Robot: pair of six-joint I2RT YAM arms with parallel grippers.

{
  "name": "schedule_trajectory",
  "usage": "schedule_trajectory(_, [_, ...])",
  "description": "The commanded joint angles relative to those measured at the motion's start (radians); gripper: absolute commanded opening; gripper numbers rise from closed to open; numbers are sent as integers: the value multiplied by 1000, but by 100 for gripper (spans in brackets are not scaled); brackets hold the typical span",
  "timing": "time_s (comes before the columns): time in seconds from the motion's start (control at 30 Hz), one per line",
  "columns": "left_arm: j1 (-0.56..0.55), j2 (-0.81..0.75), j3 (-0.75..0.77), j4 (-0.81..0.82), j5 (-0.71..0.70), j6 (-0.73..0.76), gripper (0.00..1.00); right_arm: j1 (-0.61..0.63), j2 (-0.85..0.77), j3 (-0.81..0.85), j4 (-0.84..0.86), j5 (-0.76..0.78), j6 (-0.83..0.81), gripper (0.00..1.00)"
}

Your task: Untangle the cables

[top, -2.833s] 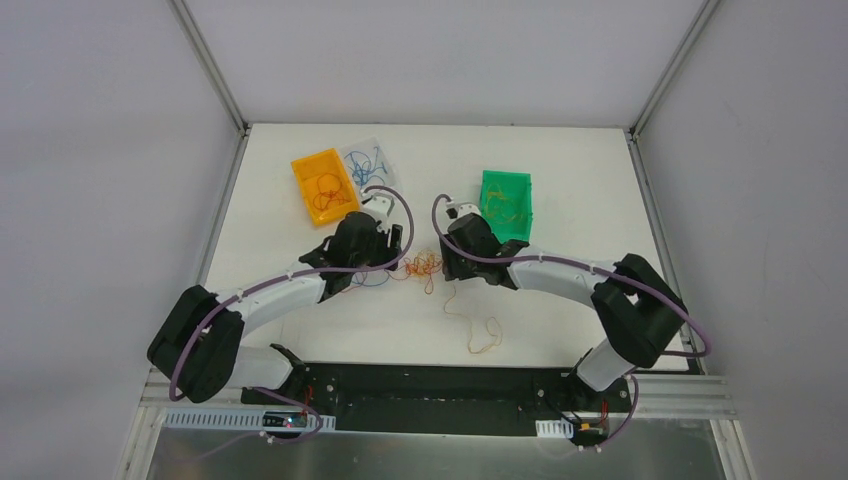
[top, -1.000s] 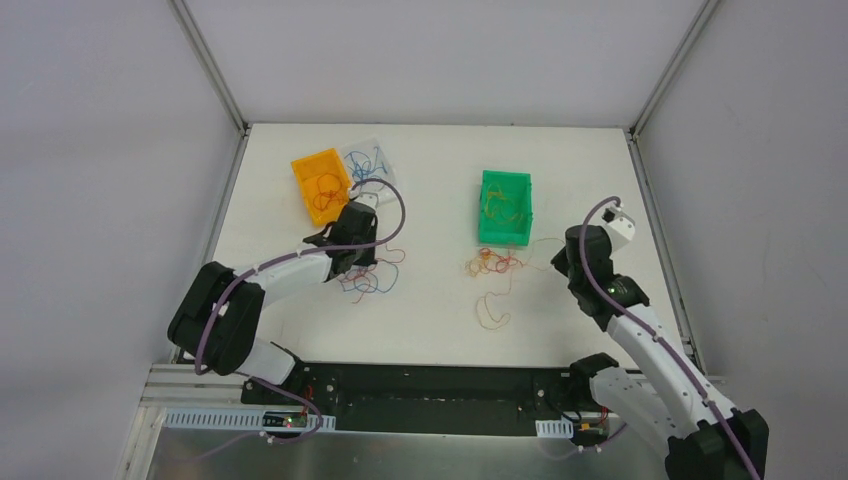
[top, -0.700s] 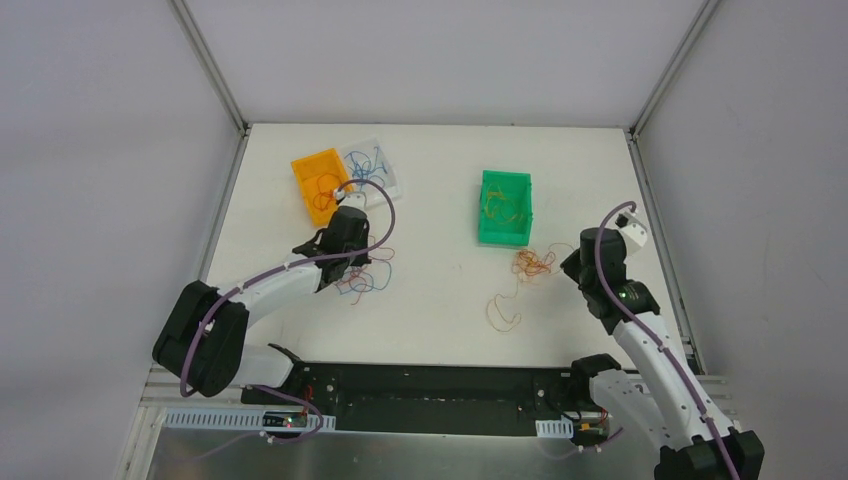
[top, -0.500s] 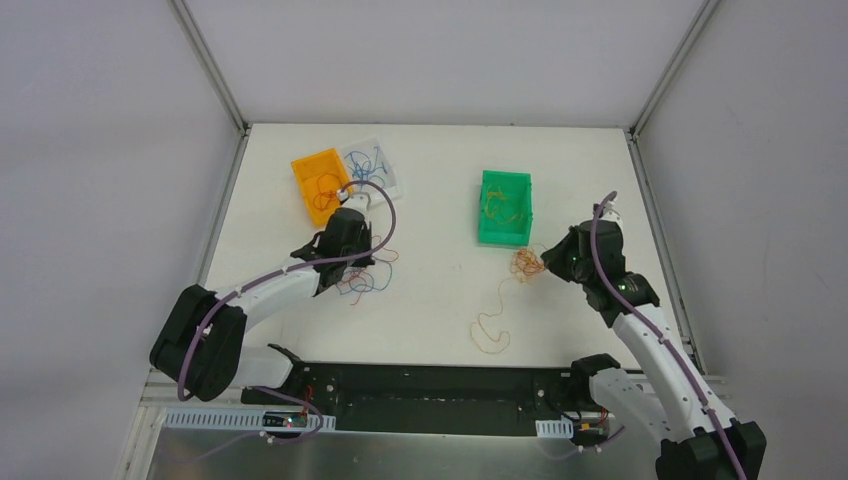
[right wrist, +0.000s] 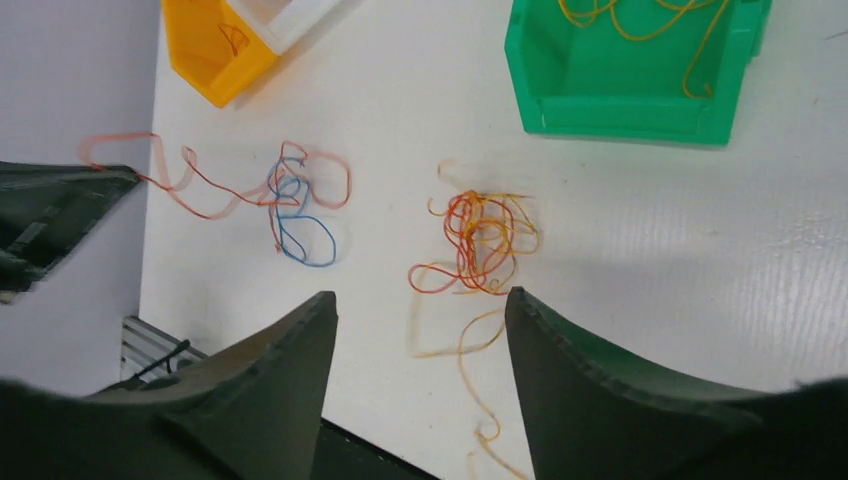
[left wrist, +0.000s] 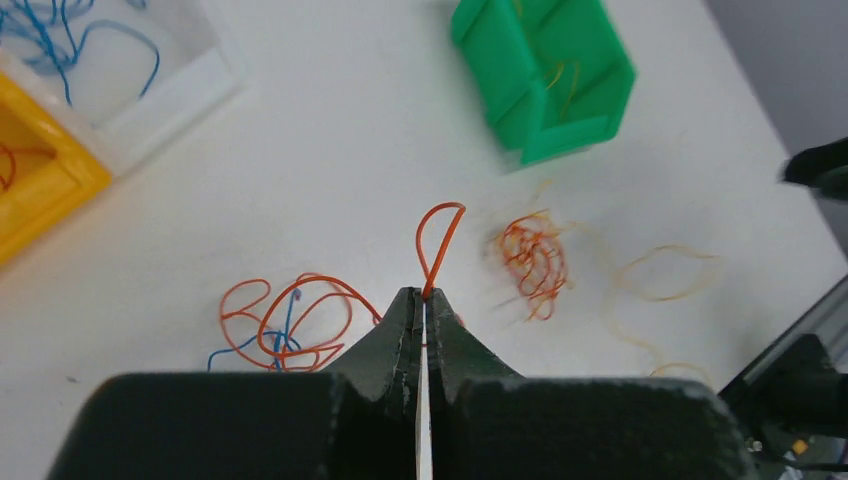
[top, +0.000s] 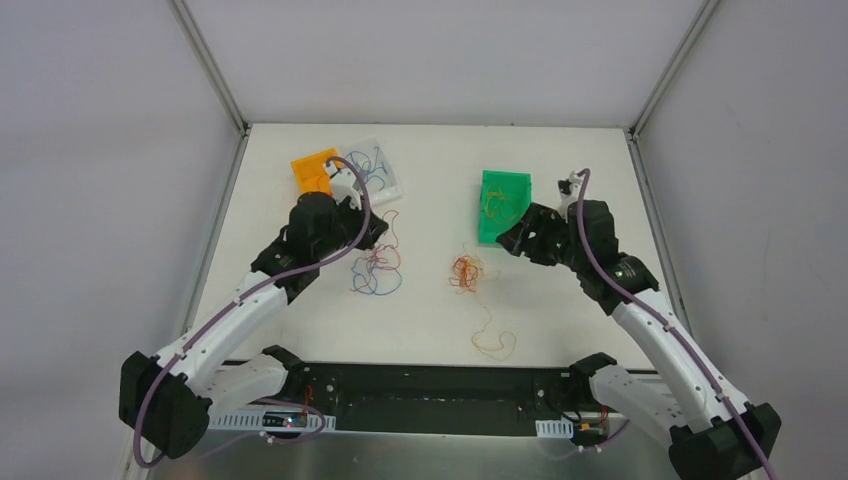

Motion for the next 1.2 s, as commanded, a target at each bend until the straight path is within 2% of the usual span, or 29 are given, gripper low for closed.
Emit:
schedule_trajectory(0.0, [-5,-73,156,-73,108,-55,0,15,80,-28,57,-133,-14,72])
schedule_trajectory(0.1, [-7,-42,247,-109,203,-79,0,71,84,-79,193,-215,-19,76])
schedule_trajectory(0.23, [-7,0,351,-121,323,-120,0,155,101,-115,337,-208,-29,81])
schedule_trajectory(0.37, [-6,35,451,-122,399,-151,0,225,145,-108,431,-177,-73,95])
schedule_trajectory(0.43, [-6,55,498,-133,426,-162,0,260,155,-107,475,-149,-98,98])
schedule_trajectory(0.73, [-8,96,610,-136,484,-233,0,349,313,-102,655,-21,-164,98])
schedule_trajectory(0.87, [-6,90,649,-138,476,-226,0,414,432,-76,715,-23,-149,96])
schedule_trajectory(1.0, [-6,86,677,-145,447,-226,0,480,530,-92,859,-73,-85,95])
schedule_trajectory(1.07, [-6,85,682,-150,442,-230,0,494,565,-104,937,-98,-44,91])
schedule_trajectory(1.1, [-6,85,684,-151,440,-233,0,501,581,-106,961,-93,-35,84])
schedule_trajectory(1.17, [-7,83,687,-151,437,-237,0,510,610,-95,954,-42,-30,58])
